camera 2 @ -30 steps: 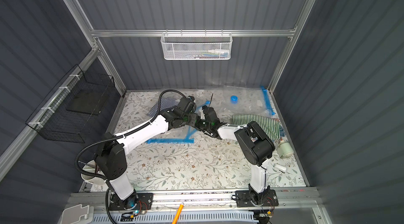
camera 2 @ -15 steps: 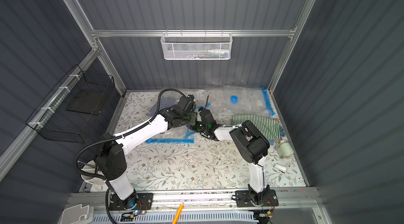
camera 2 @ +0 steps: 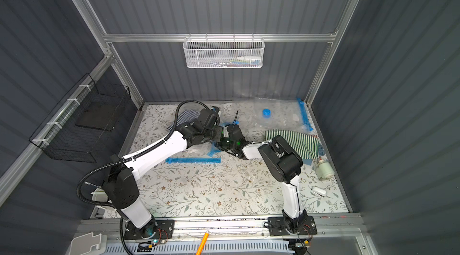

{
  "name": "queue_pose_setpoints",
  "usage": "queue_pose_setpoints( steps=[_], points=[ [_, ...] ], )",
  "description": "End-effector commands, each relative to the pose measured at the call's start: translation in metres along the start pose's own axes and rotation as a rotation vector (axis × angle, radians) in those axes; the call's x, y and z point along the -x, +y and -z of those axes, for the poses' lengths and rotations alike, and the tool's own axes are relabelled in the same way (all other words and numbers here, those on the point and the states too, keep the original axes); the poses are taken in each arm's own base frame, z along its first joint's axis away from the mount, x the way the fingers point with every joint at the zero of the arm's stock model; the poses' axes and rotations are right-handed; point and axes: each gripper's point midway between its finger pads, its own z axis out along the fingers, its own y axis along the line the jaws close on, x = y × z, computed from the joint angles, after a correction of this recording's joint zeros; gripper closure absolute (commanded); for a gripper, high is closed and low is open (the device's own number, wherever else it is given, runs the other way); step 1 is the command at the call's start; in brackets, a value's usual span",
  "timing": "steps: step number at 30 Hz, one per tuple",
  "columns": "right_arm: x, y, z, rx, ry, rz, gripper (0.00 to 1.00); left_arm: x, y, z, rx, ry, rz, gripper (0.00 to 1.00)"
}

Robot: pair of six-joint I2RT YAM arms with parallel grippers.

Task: Take the tank top out of the vacuum bag
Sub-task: Take out the tank top from the vacuum bag.

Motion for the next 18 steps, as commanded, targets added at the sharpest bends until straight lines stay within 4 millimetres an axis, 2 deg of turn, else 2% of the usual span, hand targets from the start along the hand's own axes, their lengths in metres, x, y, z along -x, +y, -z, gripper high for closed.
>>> queue_pose_setpoints(
  steps=[1, 3, 5, 10, 12, 16, 18],
  points=[
    [0.011, 0.023, 0.001, 0.111, -0.004, -0.036, 0.5, -0.004, -0.015, 0.008, -0.07, 0.002, 0.001, 1.0],
    [0.013, 0.021, 0.002, 0.086, -0.002, -0.032, 0.5, -0.007, -0.013, 0.009, -0.062, 0.005, -0.005, 1.0],
    [0.014, 0.007, 0.003, -0.015, -0.007, -0.002, 0.5, -0.005, -0.01, 0.012, -0.053, -0.002, -0.008, 1.0],
    [0.013, -0.018, 0.003, -0.194, 0.015, 0.043, 0.47, 0.009, -0.013, 0.024, -0.062, -0.049, -0.007, 1.0],
    [0.013, -0.017, 0.002, -0.19, 0.025, 0.046, 0.46, 0.014, -0.016, 0.026, -0.075, -0.058, -0.009, 1.0],
    [0.012, -0.01, 0.001, -0.159, 0.038, 0.039, 0.43, 0.011, -0.021, 0.02, -0.098, -0.041, -0.007, 1.0],
    [0.01, 0.001, 0.002, -0.105, 0.046, 0.028, 0.43, 0.008, -0.021, 0.017, -0.102, -0.03, -0.009, 1.0]
  ],
)
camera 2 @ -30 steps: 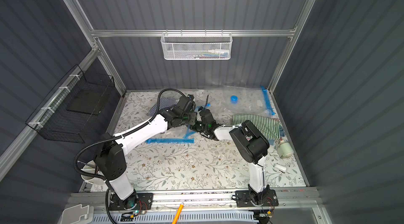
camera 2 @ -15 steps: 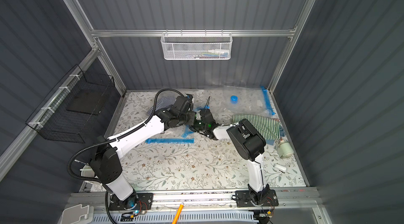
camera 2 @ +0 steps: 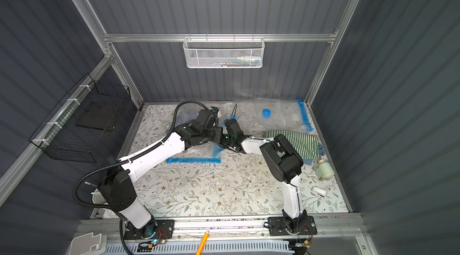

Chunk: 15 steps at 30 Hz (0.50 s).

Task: Take the tank top out of the vacuum bag
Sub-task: Take out the tank top from the vacuum bag.

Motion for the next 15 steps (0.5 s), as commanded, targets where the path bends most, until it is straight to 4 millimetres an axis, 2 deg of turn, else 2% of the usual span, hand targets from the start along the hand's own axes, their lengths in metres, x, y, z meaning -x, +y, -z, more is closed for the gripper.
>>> queue_pose_setpoints(
  steps=[1, 8, 10, 15],
  points=[
    [-0.001, 0.013, 0.006, 0.052, 0.014, -0.008, 0.42, 0.005, -0.018, 0.007, -0.069, -0.01, -0.016, 1.0],
    [0.009, 0.035, 0.031, 0.228, -0.005, -0.11, 0.41, -0.01, -0.012, 0.003, -0.057, 0.018, -0.028, 1.0],
    [0.011, 0.038, 0.036, 0.257, -0.012, -0.122, 0.4, -0.022, -0.011, -0.001, -0.063, 0.04, -0.03, 1.0],
    [0.012, 0.033, 0.034, 0.215, -0.022, -0.115, 0.39, -0.028, -0.017, -0.002, -0.11, 0.055, -0.016, 1.0]
  ],
)
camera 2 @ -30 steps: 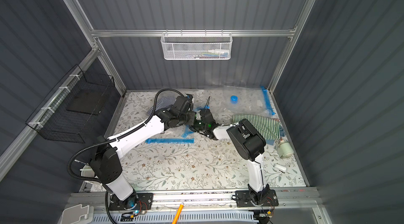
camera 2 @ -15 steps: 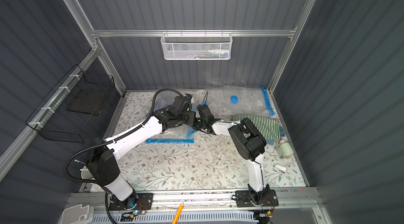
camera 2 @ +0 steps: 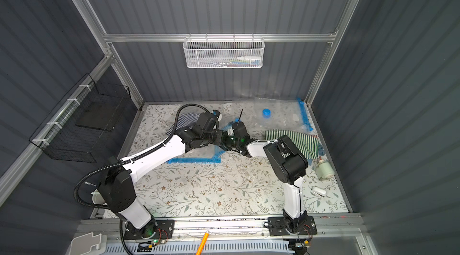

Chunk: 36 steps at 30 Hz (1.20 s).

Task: Take the tank top out of the vacuum bag
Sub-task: Take out the tank top from the vacuum bag.

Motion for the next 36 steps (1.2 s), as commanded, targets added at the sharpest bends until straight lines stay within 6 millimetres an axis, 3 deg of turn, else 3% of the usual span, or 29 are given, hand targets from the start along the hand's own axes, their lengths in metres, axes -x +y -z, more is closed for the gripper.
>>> queue_pose_setpoints(
  steps=[1, 9, 13, 17, 21, 22, 29, 36],
  points=[
    [0.012, 0.032, 0.007, 0.09, -0.039, 0.026, 0.39, -0.013, -0.012, 0.006, -0.071, 0.04, -0.005, 1.0],
    [0.019, 0.024, -0.006, 0.051, -0.074, 0.029, 0.38, -0.012, -0.019, 0.008, -0.101, 0.038, 0.012, 1.0],
    [0.019, 0.008, -0.016, -0.054, -0.078, 0.077, 0.37, -0.01, -0.022, 0.009, -0.113, 0.032, 0.011, 1.0],
    [0.017, -0.016, -0.025, -0.114, -0.068, 0.067, 0.36, 0.004, -0.025, 0.015, -0.121, -0.001, 0.005, 1.0],
    [0.016, -0.024, -0.03, -0.137, -0.06, 0.076, 0.34, 0.007, -0.027, 0.016, -0.125, -0.008, -0.001, 1.0],
    [0.017, -0.026, -0.031, -0.151, -0.059, 0.084, 0.34, 0.022, -0.032, 0.023, -0.139, -0.043, -0.002, 1.0],
    [0.018, -0.042, -0.031, -0.245, -0.062, 0.096, 0.29, 0.031, -0.032, 0.034, -0.136, -0.077, -0.009, 1.0],
    [0.015, -0.04, -0.044, -0.205, -0.018, 0.075, 0.29, 0.019, -0.034, 0.024, -0.156, -0.042, -0.01, 1.0]
  ],
)
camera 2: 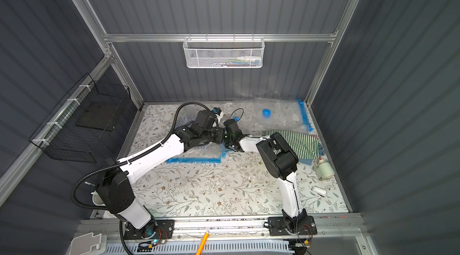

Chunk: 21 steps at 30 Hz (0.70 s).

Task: Take the tank top out of the vacuum bag
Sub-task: Take out the tank top from the vacuum bag.

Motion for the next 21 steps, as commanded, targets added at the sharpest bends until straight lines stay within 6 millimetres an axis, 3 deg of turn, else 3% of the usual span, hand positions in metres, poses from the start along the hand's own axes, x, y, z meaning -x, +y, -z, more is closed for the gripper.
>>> queue_pose_setpoints(
  steps=[1, 3, 4, 8, 16, 18, 21],
  points=[
    [-0.006, -0.009, -0.008, -0.014, 0.032, -0.012, 0.29, 0.005, -0.019, 0.01, -0.078, -0.014, -0.015, 1.0],
    [-0.007, -0.005, -0.009, 0.007, 0.035, -0.015, 0.28, 0.007, -0.02, 0.009, -0.081, -0.021, -0.013, 1.0],
    [-0.007, -0.004, -0.01, 0.012, 0.037, -0.016, 0.28, -0.005, -0.016, 0.003, -0.071, 0.006, -0.012, 1.0],
    [-0.01, -0.005, -0.016, -0.001, 0.061, -0.015, 0.27, -0.013, -0.016, -0.005, -0.083, 0.031, -0.007, 1.0],
    [-0.013, -0.02, -0.031, -0.077, 0.078, 0.0, 0.27, -0.019, -0.018, -0.011, -0.104, 0.043, 0.01, 1.0],
    [-0.013, -0.023, -0.035, -0.08, 0.083, -0.005, 0.33, -0.02, -0.018, -0.012, -0.104, 0.045, 0.006, 1.0],
    [-0.014, -0.033, -0.04, -0.109, 0.086, -0.011, 0.49, -0.019, -0.017, -0.012, -0.098, 0.044, 0.0, 1.0]
  ],
)
